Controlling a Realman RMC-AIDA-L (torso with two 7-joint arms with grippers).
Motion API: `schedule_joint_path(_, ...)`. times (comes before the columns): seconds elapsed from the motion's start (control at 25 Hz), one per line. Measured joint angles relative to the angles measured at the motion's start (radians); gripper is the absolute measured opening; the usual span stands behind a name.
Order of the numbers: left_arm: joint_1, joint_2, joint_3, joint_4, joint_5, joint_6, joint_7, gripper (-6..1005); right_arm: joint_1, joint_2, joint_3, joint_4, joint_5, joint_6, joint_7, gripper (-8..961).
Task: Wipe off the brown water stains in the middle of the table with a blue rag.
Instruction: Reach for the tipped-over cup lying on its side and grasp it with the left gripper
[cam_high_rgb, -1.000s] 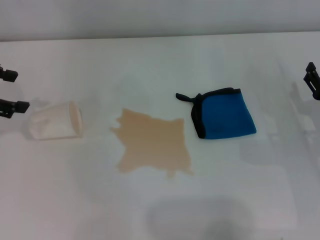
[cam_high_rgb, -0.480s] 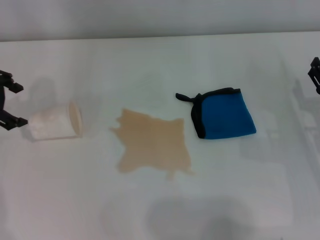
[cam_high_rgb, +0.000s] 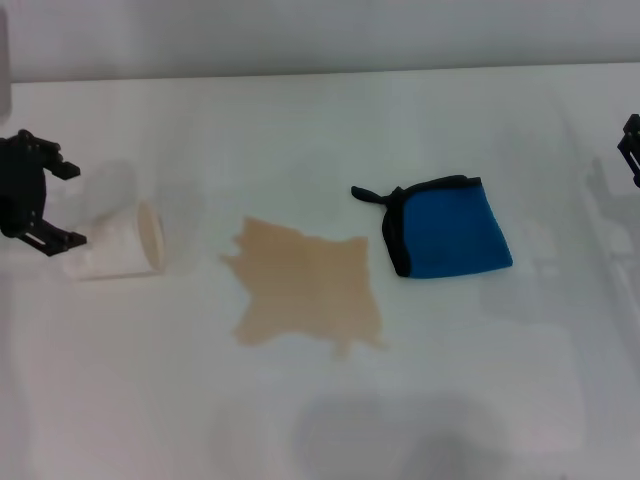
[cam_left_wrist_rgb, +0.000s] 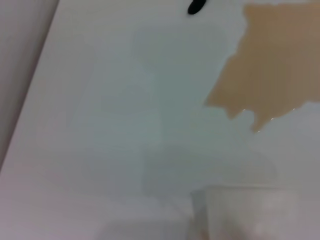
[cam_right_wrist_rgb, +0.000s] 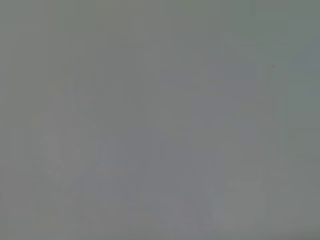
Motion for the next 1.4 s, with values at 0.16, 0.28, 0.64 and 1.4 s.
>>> schedule_joint_path(0.16, -0.003, -0.006, 0.001, -0.008, 0.002, -0.012, -0.003, 882, 0.0, 0.0, 0.0, 0.0, 0.001, 0.001, 0.0, 828)
schedule_joint_path(0.28, -0.004, -0.008, 0.002, -0.025, 0.003, -0.013, -0.004, 881, 0.0, 0.0, 0.0, 0.0, 0.001, 0.001, 0.0, 828)
schedule_joint_path(0.64, 0.011, -0.039, 0.002, -0.07, 0.007, 0.068, -0.002, 881, -0.001, 0.0, 0.0, 0.0, -0.003, 0.001, 0.0, 828)
schedule_joint_path(1.4, 0.01, -0.083, -0.006, -0.181, -0.011, 0.2, 0.034, 878, -0.008, 0.0, 0.0, 0.006, -0.006, 0.001, 0.0, 828)
